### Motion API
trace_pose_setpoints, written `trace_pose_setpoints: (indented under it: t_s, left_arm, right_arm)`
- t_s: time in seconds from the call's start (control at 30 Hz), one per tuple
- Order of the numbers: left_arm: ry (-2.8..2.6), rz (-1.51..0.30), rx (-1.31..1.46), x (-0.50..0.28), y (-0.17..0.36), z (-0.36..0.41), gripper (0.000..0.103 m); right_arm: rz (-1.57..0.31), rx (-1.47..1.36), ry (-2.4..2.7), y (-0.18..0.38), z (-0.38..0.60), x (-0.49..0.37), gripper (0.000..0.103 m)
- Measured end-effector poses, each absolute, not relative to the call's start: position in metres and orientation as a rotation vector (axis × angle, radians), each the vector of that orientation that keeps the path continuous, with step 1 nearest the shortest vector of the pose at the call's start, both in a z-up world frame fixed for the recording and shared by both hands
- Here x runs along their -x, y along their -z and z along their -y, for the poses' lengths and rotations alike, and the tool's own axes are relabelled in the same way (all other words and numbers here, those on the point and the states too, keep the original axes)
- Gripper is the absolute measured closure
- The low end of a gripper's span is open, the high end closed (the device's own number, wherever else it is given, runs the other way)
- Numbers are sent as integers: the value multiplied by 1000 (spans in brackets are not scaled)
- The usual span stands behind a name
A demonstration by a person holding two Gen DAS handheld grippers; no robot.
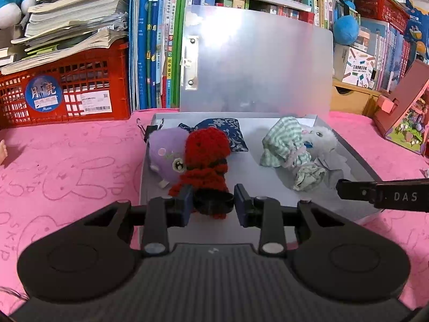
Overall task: Organize objects
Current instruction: 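Carry the black cap with the left tool while the right tool carries its cap into the box, then open the left tool to release its cap while the right tool releases its cap in the box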
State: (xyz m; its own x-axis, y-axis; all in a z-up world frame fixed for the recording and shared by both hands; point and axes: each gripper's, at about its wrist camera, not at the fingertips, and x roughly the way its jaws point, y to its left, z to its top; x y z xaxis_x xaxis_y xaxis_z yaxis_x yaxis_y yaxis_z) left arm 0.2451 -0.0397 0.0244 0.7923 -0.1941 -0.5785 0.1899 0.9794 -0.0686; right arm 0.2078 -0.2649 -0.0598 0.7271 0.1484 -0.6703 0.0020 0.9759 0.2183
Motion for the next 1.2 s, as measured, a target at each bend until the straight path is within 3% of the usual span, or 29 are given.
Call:
trace_pose_setpoints:
  t_s: [0.87, 1.07, 1.1, 1.2]
  left_arm:
    - [154, -650, -2, -274, -8, 37, 65]
    - [150, -646, 0, -273, -9, 36, 63]
    - [149, -647, 3, -272, -9, 36, 62]
    - [136, -641, 3, -270, -12, 35, 48]
  right_arm:
    - [-783, -221, -68, 75, 268, -225, 67]
    - [-778, -231, -75, 74, 267, -225, 60]
    - [-777, -232, -74, 74, 267, -225, 54]
    - [-771, -234, -73, 72, 267, -223, 47]
